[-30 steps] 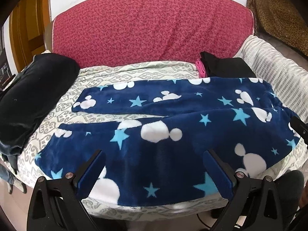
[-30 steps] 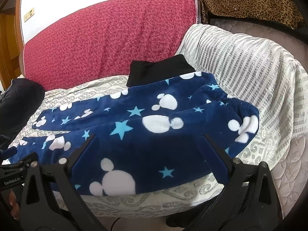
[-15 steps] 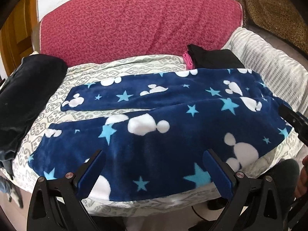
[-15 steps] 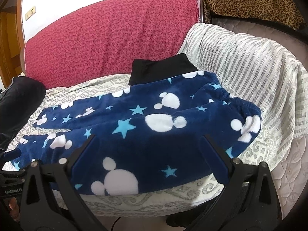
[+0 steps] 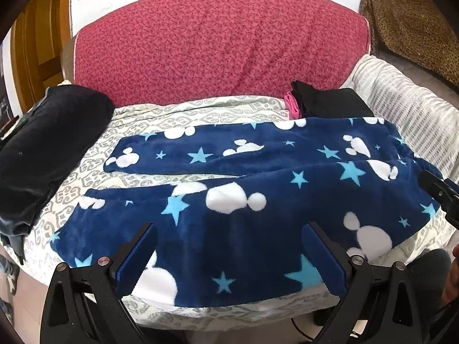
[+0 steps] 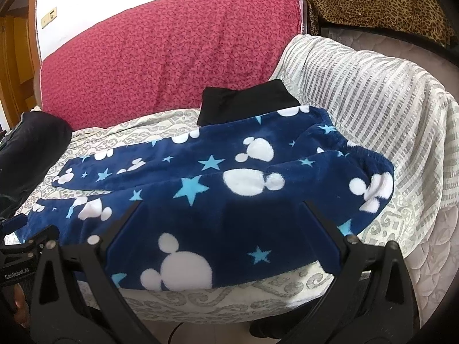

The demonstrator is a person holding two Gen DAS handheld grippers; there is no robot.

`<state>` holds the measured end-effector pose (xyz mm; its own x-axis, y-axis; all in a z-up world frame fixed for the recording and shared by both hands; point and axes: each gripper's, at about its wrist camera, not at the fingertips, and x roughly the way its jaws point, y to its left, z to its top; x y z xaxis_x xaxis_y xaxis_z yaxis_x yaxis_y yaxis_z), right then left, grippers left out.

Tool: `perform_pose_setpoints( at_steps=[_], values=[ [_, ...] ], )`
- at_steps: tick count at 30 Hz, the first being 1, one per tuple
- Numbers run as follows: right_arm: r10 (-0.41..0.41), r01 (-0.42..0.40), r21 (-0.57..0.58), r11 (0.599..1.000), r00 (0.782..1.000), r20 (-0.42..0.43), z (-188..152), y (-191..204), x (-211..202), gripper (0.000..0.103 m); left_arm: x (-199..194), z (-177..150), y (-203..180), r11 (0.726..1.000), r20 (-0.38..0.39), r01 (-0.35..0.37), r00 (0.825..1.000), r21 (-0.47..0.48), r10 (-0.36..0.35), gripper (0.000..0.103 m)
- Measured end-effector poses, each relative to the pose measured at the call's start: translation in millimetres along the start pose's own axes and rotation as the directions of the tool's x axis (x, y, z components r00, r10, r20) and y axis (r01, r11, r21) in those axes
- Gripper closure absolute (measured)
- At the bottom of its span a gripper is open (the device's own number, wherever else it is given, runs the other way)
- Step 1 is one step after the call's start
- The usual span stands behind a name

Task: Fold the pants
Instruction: 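Position both grippers over the navy star-print pants legs, then grasp the pant leg hems with both grippers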

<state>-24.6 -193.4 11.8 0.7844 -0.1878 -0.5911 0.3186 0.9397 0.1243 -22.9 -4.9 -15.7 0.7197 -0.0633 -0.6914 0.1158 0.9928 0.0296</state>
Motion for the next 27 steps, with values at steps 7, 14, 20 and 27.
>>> perform_pose_setpoints(
  at_steps=[7,14,20,27],
  values=[
    [-0.01,0.01,0.01,1.0,1.0,0.002,-0.6,-3.7,-1.5,0.0,1.3,-2.6,1.8,1.0,-0.007,0.004,1.0,-0.012,-0.004,0.001],
    [-0.01,0.01,0.016,1.0,1.0,0.003,-1.3,-5.7,-2.3,0.0,0.4,-4.8,0.9,1.0,-0.01,0.002,1.0,-0.006,-0.002,0.001],
    [-0.015,0.015,0.025,1.0,1.0,-0.005,-2.1,-9.6,-0.8,0.0,1.5,-6.8,-0.2,1.0,-0.016,0.003,1.0,0.0,-0.003,0.001],
    [-0.032,0.032,0.051,0.998,0.999,-0.012,-0.4,-18.5,0.9,0.0,9.2,-11.9,5.1,0.999,-0.049,0.031,0.998,-0.022,-0.033,0.001]
  ],
)
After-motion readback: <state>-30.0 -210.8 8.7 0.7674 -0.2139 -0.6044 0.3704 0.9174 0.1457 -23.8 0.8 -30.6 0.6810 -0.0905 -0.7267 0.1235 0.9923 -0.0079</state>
